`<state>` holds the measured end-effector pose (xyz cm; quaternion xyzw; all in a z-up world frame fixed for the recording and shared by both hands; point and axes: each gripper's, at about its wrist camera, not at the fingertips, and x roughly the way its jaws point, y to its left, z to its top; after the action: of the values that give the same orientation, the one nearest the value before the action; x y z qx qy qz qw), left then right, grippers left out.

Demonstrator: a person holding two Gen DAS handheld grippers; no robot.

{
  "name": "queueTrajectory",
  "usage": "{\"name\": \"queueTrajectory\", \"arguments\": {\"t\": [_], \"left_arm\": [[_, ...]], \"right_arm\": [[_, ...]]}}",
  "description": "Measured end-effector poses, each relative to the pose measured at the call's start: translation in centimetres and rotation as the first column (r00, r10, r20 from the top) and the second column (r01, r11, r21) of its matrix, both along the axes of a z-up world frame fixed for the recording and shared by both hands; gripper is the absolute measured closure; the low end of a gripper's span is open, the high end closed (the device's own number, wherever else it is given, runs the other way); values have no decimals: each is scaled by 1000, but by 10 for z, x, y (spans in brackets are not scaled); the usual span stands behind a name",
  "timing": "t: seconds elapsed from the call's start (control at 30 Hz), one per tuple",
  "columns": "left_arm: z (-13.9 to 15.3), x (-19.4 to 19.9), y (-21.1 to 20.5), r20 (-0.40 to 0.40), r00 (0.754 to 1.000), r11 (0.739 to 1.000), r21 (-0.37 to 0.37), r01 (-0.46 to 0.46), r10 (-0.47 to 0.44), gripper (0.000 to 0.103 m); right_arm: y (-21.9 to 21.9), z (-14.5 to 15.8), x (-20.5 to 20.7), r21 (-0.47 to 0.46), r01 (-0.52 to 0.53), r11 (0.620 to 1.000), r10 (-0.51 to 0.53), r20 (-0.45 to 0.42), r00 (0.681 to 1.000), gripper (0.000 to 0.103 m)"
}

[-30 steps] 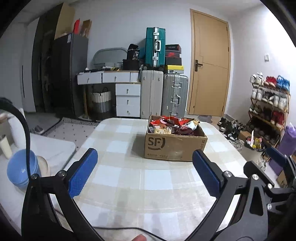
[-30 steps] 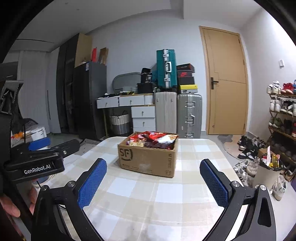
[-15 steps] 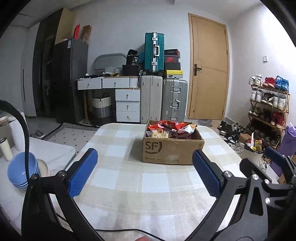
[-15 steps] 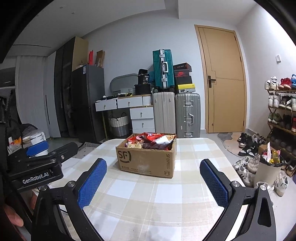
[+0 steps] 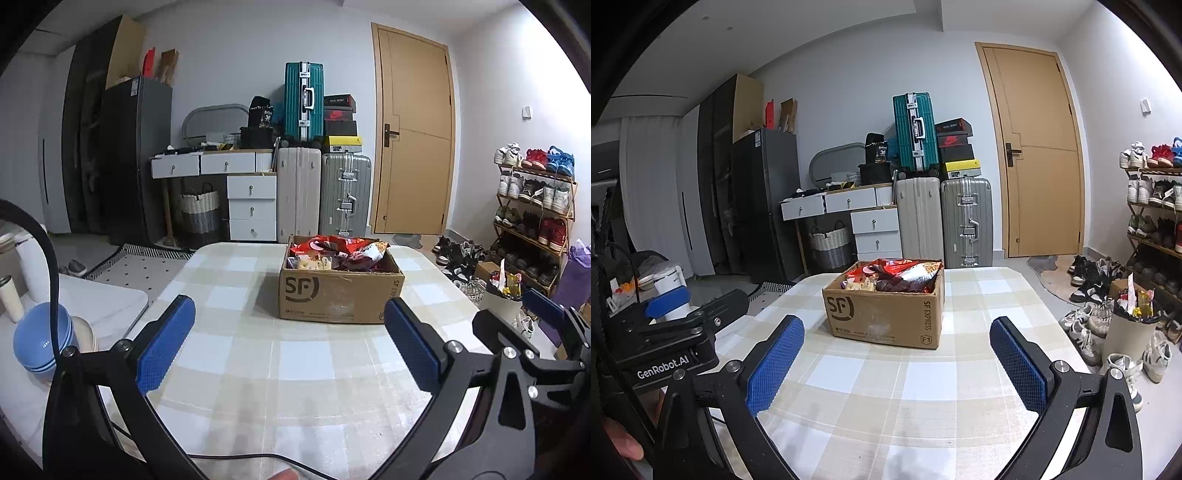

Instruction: Organize snacks

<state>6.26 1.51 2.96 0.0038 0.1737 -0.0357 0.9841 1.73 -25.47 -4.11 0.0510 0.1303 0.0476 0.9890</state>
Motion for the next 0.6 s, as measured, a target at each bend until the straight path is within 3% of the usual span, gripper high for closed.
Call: {"name": "queueTrajectory", "arguments": {"t": [0.6], "left_arm": [[-1,0,6,-1,1000,1000,-5,1,-1,1]], "right_arm": [[2,-2,-2,-3,1,1000,-1,-7,1000,1]]}}
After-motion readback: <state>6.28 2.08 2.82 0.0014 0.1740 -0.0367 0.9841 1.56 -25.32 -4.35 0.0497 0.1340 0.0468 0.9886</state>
